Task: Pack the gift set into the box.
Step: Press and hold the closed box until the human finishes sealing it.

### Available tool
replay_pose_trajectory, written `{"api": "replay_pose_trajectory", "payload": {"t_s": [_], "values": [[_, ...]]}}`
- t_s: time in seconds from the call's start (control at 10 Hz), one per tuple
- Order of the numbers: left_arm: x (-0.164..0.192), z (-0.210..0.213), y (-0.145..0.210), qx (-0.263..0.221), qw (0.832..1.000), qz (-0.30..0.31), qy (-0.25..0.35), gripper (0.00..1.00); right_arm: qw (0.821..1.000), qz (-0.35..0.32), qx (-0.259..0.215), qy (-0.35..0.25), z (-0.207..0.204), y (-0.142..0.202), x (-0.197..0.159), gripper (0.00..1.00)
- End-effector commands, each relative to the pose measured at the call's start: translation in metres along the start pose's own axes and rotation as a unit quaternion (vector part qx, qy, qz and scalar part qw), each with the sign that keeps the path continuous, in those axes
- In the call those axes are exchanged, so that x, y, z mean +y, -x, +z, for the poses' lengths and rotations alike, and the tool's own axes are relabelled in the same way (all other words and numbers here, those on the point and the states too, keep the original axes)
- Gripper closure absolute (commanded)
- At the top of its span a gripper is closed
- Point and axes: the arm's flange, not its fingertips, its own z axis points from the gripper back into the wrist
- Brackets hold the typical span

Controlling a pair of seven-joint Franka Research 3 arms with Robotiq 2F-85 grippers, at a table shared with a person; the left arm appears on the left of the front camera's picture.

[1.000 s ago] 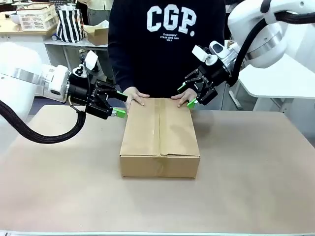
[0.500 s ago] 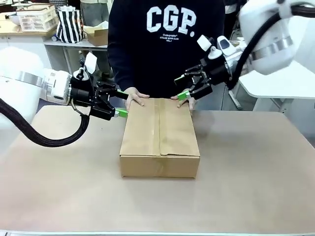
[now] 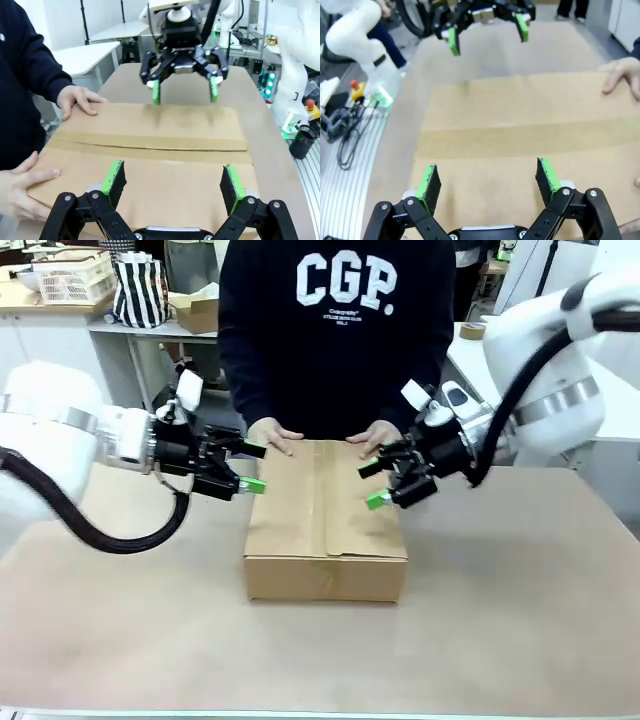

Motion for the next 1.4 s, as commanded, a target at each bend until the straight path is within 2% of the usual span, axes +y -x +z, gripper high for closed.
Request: {"api": "replay_pose_trajectory", "payload": {"t_s": [0.0, 0.1, 0.4, 0.6, 1.0, 1.3], "values": [[-0.002, -0.010, 0.014, -0.009, 1.000, -0.001, 0.012, 0.00, 0.999, 0.030, -0.034, -0.015, -0.001, 0.014, -0.035, 0.00], [-0.001, -0.014, 0.023, -0.008, 1.000, -0.007, 0.012, 0.00, 0.999, 0.023, -0.043, -0.019, -0.001, 0.021, -0.043, 0.00], [-0.001, -0.026, 0.052, 0.035, 0.999, -0.006, 0.012, 0.00, 0.999, 0.019, -0.027, -0.012, -0.012, 0.039, -0.058, 0.00], [-0.003, -0.027, 0.067, 0.039, 0.999, -0.006, 0.000, 0.00, 0.999, 0.041, -0.022, -0.006, -0.011, 0.050, -0.061, 0.00], [-0.005, -0.029, 0.071, 0.035, 0.999, 0.000, -0.001, 0.00, 0.998, 0.030, 0.056, -0.029, -0.015, 0.061, -0.052, 0.00], [-0.001, -0.035, 0.064, 0.021, 1.000, -0.012, 0.013, 0.00, 0.997, 0.003, 0.075, -0.009, -0.014, 0.074, -0.045, 0.00]]}}
